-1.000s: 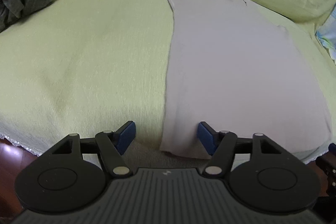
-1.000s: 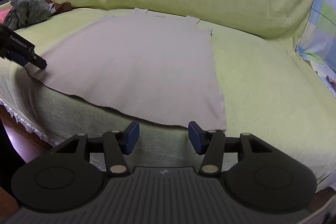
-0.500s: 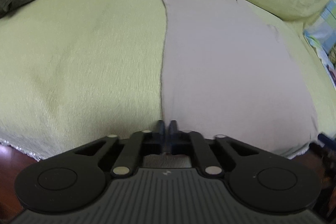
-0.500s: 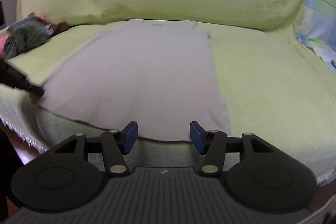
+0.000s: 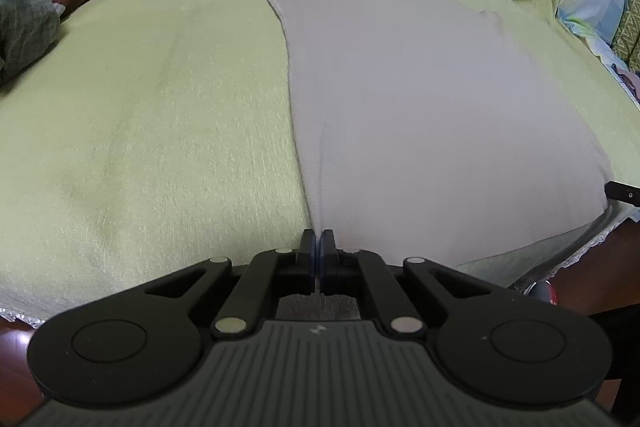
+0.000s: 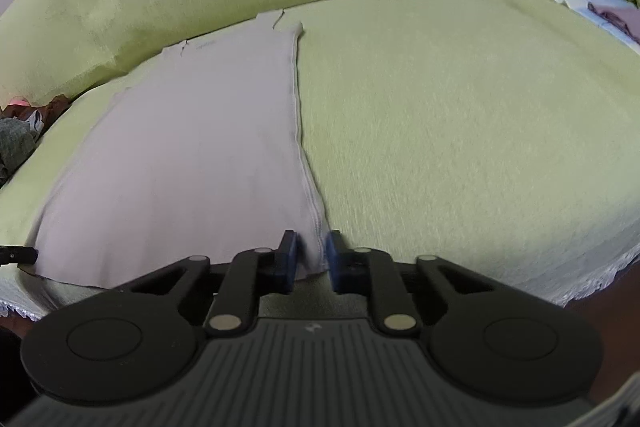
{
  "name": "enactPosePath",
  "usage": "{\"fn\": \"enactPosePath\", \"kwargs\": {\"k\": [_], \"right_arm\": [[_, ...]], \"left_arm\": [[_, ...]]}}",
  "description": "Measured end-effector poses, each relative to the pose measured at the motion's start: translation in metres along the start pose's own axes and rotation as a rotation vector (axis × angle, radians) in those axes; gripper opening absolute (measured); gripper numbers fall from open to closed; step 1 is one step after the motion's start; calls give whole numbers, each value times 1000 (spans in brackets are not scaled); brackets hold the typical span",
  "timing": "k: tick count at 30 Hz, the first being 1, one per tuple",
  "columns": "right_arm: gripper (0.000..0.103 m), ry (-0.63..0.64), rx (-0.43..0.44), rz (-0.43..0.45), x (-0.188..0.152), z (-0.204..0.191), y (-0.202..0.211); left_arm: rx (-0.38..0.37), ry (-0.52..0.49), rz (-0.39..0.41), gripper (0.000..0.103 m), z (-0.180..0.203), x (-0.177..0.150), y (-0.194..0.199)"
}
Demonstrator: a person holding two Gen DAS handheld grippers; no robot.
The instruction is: Fold clothes
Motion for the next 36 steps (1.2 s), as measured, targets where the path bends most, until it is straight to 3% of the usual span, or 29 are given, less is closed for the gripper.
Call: {"fn": "enactPosePath", "kwargs": {"k": [6,14,15,16,17,18,21,25,29,32,36], "right_arm": [[0,27,0,25,7,-6,20],[2,-17,2,-70,-9,-2,3],[6,-20,1,-76,-10,-2,2],[17,-23,-6,-93,-11,-2,4],[45,-25,-24,-105,-12,-2,8],[52,-26,-49,-106,-13,-1,13],[53,-16,-100,-97,-17,-7,34],[62,-35,13,-63,-15,-47,50],[75,-15,55,-32,-4,-86,67],[88,32,47,16,5,-106,90],[96,51,36,59,15,-116,115]], "left_arm": [[-1,-60,-5,0,4,1,15],[26,-68,-53,0,1,-5,0],[32,-54,-44,9,0,-6,2],[56,-39,-46,28,-1,-9,5],[74,-27,-46,37,-3,-12,8],[100,-4,-40,45,-3,-20,15],[96,16,-57,50,8,-38,26],[128,23,-51,57,32,-53,33],[150,33,-26,64,56,-59,51],[158,38,40,73,69,-61,80],[177,55,91,74,76,-60,102]]}}
Point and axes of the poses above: each gripper's, at about its wrist camera, not at the fingertips, and y roughly against the way its jaws point, z to its right, x to its top, the point moved 8 cm from there along -y, roughly the way its jaws point, and after that the axes turned 14 degrees about y, right-handed, at the moved point
